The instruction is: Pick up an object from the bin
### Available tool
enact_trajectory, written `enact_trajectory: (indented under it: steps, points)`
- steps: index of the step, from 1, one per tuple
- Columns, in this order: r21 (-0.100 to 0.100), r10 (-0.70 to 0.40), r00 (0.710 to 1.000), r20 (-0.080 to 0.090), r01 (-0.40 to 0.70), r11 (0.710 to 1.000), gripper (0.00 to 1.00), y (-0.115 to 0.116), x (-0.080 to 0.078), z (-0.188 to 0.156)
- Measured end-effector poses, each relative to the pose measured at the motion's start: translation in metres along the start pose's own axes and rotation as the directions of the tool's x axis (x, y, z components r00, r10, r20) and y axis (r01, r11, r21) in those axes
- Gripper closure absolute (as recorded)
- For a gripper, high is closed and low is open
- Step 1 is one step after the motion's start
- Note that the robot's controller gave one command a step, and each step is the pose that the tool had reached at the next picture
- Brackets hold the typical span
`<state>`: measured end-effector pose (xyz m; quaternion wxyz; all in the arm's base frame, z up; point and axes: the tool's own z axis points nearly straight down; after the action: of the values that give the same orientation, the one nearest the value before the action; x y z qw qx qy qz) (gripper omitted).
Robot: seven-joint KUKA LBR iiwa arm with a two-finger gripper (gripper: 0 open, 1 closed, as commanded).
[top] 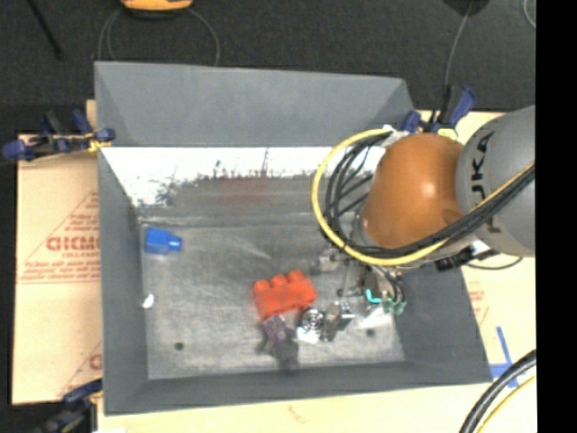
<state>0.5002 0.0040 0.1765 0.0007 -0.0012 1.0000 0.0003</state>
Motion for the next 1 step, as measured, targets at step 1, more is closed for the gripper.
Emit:
enact_trajectory:
  steps: [1]
  points:
    - [0.001, -0.031, 0.999, 0.029, 0.031, 1.000, 0.00, 0.0128, -0.0184, 0.0779]
